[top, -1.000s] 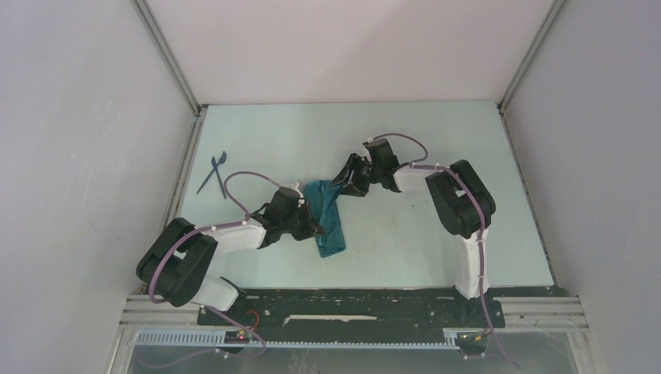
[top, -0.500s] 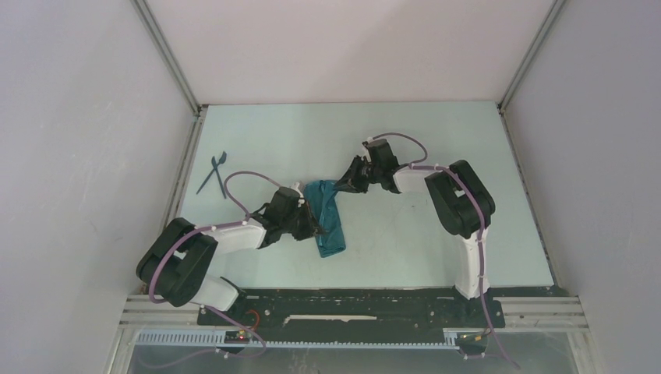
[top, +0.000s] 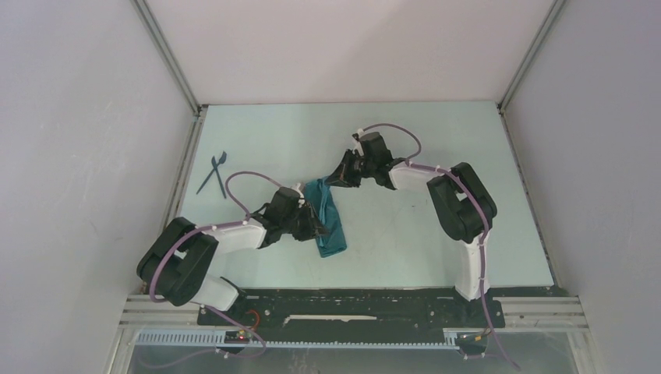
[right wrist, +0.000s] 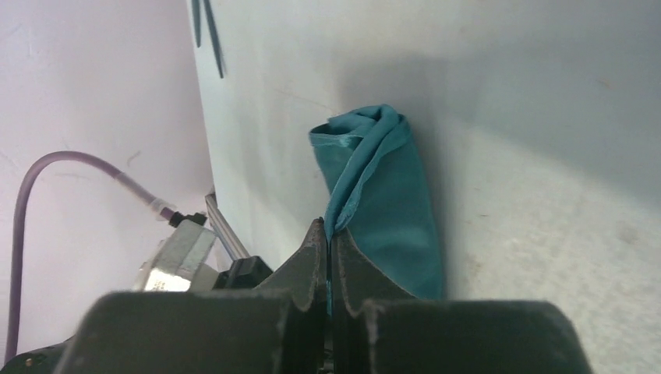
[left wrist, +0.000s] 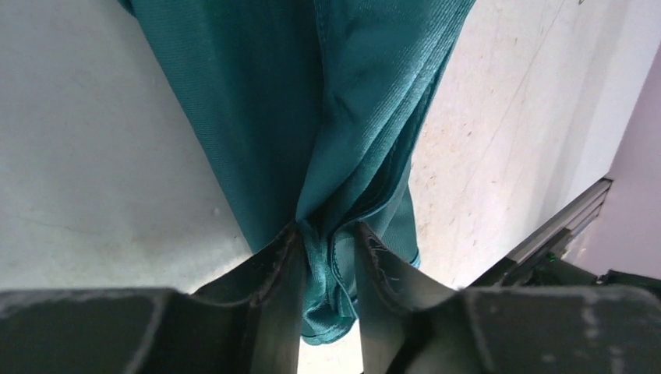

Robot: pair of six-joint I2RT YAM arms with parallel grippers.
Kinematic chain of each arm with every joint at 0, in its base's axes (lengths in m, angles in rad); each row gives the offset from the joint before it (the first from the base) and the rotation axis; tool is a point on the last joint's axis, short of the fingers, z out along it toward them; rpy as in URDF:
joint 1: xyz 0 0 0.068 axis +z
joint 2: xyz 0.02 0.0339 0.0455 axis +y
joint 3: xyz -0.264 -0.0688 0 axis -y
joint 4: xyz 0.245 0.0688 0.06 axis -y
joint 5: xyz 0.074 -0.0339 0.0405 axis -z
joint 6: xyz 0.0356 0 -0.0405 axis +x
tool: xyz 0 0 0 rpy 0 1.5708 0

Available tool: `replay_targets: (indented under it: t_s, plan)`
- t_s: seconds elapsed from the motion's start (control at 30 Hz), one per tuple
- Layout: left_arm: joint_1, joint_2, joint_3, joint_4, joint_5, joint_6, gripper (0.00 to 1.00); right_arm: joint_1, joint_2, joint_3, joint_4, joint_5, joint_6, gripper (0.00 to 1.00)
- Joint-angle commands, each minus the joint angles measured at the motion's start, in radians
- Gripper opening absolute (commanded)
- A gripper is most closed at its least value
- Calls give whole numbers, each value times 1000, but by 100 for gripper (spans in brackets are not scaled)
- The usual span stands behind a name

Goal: Fold the napkin into a case and place the utensils inside
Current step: Pick up the top corner of the smaller rectangle folded napkin from the center of the board, then grasp the top corner of the smaller rectangle folded napkin from the folded napkin.

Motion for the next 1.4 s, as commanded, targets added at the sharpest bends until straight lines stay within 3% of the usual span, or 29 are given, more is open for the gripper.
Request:
replay_targets:
  t_s: [0.0, 0.1, 0.27, 0.3, 0.33, 0.5, 0.6, 0.67, 0.77, 0.8, 1.07, 1.17, 1.37]
  plan:
    - [1, -62, -9, -13, 19, 28, 42, 27, 3, 71, -17, -34, -19, 0]
    - [8, -139, 3, -91, 25, 46, 52, 35, 23, 87, -14, -48, -6, 0]
    - [74, -274, 24, -252, 62, 56, 60, 52, 58, 118, -6, -66, 15, 0]
    - [101, -296, 31, -293, 64, 57, 69, 54, 64, 124, -4, -68, 20, 0]
    - [129, -320, 42, -333, 65, 59, 71, 57, 71, 127, 1, -71, 24, 0]
    - [242, -314, 154, -504, 2, 124, 77, 70, 100, 137, 18, -86, 41, 0]
    - [245, -184, 354, -630, -45, 204, 74, 79, 102, 137, 21, -82, 46, 0]
    - [245, -78, 458, -692, -101, 243, 64, 81, 105, 137, 31, -82, 58, 0]
    - [240, 77, 611, -819, -189, 301, 37, 81, 111, 137, 49, -89, 84, 0]
    - [238, 120, 641, -844, -198, 316, 35, 82, 111, 136, 52, -89, 88, 0]
    - [193, 307, 767, -920, -253, 350, 27, 87, 122, 135, 77, -109, 111, 0]
    - [152, 347, 812, -953, -345, 352, 33, 87, 126, 135, 84, -118, 113, 0]
    - [110, 406, 860, -979, -466, 338, 36, 87, 126, 130, 88, -120, 107, 0]
